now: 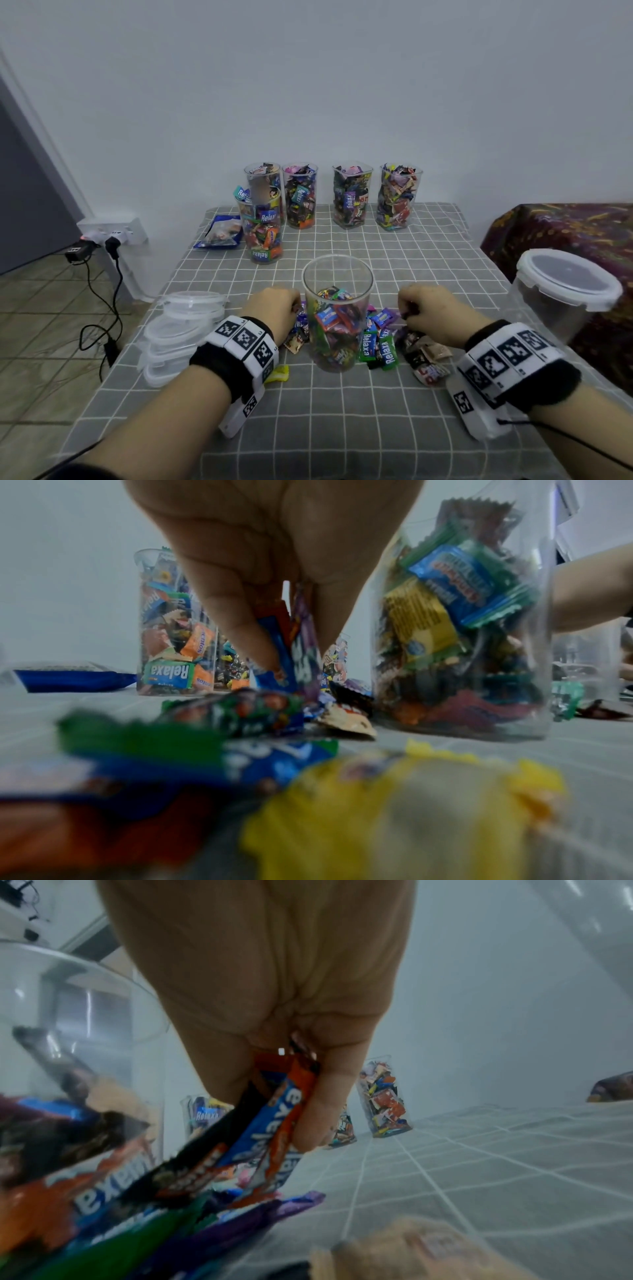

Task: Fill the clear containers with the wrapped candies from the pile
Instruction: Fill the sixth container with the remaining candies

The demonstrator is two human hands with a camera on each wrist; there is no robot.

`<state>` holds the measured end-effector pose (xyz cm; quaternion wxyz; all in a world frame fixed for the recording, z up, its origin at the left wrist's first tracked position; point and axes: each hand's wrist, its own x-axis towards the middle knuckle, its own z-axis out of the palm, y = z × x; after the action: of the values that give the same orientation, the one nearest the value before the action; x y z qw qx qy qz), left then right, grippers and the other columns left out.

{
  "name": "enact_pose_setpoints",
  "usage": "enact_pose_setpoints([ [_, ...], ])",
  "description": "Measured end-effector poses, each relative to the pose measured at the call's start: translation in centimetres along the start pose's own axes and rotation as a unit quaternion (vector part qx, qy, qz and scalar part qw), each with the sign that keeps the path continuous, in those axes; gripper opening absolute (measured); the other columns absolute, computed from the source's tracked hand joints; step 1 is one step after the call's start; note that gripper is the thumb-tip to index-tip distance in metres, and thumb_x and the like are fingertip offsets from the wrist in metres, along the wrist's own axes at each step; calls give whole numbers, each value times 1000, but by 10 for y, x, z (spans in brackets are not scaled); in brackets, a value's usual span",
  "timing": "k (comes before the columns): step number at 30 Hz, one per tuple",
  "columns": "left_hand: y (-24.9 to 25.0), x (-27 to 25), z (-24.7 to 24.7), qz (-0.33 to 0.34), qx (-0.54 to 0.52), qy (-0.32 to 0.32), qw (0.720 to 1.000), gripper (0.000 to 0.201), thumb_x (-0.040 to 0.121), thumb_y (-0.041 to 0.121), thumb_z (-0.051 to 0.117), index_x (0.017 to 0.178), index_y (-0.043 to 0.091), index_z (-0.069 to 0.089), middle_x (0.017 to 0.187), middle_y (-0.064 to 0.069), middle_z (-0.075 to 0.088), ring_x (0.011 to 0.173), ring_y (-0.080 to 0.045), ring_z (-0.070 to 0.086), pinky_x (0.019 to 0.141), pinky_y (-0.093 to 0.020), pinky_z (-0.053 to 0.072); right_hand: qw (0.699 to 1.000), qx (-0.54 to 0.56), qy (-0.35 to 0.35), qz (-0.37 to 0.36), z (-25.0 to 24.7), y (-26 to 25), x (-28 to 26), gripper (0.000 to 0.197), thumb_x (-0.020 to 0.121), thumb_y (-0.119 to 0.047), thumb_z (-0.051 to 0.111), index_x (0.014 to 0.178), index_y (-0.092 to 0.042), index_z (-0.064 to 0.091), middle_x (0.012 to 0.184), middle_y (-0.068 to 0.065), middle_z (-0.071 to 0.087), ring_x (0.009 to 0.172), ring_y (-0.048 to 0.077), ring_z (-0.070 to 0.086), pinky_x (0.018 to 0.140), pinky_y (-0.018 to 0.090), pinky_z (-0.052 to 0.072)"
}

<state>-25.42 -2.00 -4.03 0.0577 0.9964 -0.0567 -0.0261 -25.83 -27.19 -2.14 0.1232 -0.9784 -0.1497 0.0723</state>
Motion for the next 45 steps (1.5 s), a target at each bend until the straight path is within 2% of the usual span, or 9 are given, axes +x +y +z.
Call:
enact_pose_setpoints([
  [9, -1, -2, -2, 11, -40, 42, 998, 20, 95, 17, 46, 109, 16, 60, 114, -6, 62, 106, -24, 57, 82, -31, 43, 987, 107, 122, -25, -36, -16, 6, 17, 79, 2, 60, 77, -14, 54, 88, 6, 60, 80, 20, 52, 61, 20, 39],
  [11, -1, -3, -2, 12, -39, 46, 998, 20, 95, 18, 46, 109, 16, 60, 115, -5, 61, 106, -23, 57, 81, -30, 43, 978, 127, 160, -33, -50, -22, 8, 17, 79, 3, 60, 78, -13, 55, 91, 10, 61, 83, 24, 54, 68, 29, 44],
  [18, -1, -3, -1, 11, -51, 58, 997, 18, 94, 19, 47, 106, 16, 60, 112, -4, 62, 103, -23, 57, 81, -31, 44, 936, 150, 314, -56, -88, -43, 14, 12, 77, 4, 59, 86, -4, 61, 88, 6, 57, 82, 21, 48, 62, 24, 26],
  [25, -3, 0, 2, 20, -69, 67, 995, 17, 94, 20, 49, 105, 16, 61, 111, -3, 63, 103, -22, 57, 84, -31, 44, 952, 116, 242, -148, -58, -77, 15, 10, 76, 2, 59, 85, -3, 60, 88, 7, 58, 81, 22, 52, 67, 26, 37],
  [30, -5, 2, 5, 24, -72, 77, 994, 18, 94, 22, 50, 106, 17, 61, 111, -3, 62, 103, -21, 56, 78, -27, 40, 956, 96, 203, -187, -41, -87, 14, 8, 77, 0, 59, 85, -2, 58, 88, 9, 57, 82, 24, 50, 73, 32, 38],
  [36, -6, 3, 7, 28, -84, 82, 993, 16, 93, 21, 51, 103, 16, 62, 107, -4, 63, 100, -22, 57, 74, -25, 37, 944, 139, 214, -207, -33, -86, 11, 18, 77, -17, 73, 83, -7, 59, 86, 7, 57, 79, 21, 50, 70, 28, 37],
  [39, -6, 2, 7, 29, -85, 81, 993, 16, 92, 22, 51, 103, 16, 62, 106, -4, 63, 98, -21, 57, 74, -26, 38, 941, 186, 199, -200, -29, -84, 7, 24, 76, -26, 77, 84, -13, 59, 95, 7, 62, 89, 21, 56, 79, 30, 44],
  [42, -6, 2, 7, 28, -92, 80, 992, 17, 91, 22, 52, 104, 17, 62, 105, -3, 64, 97, -21, 57, 76, -27, 41, 937, 216, 199, -188, -25, -83, 2, 26, 76, -30, 76, 92, -17, 60, 108, 2, 63, 103, 15, 55, 89, 28, 42],
  [45, -7, 2, 7, 24, -101, 78, 992, 18, 91, 22, 52, 105, 18, 63, 107, -2, 64, 98, -21, 58, 79, -29, 44, 934, 259, 192, -153, -21, -81, -1, 48, 76, -34, 76, 118, -18, 56, 122, -6, 55, 113, 7, 48, 95, 22, 36],
])
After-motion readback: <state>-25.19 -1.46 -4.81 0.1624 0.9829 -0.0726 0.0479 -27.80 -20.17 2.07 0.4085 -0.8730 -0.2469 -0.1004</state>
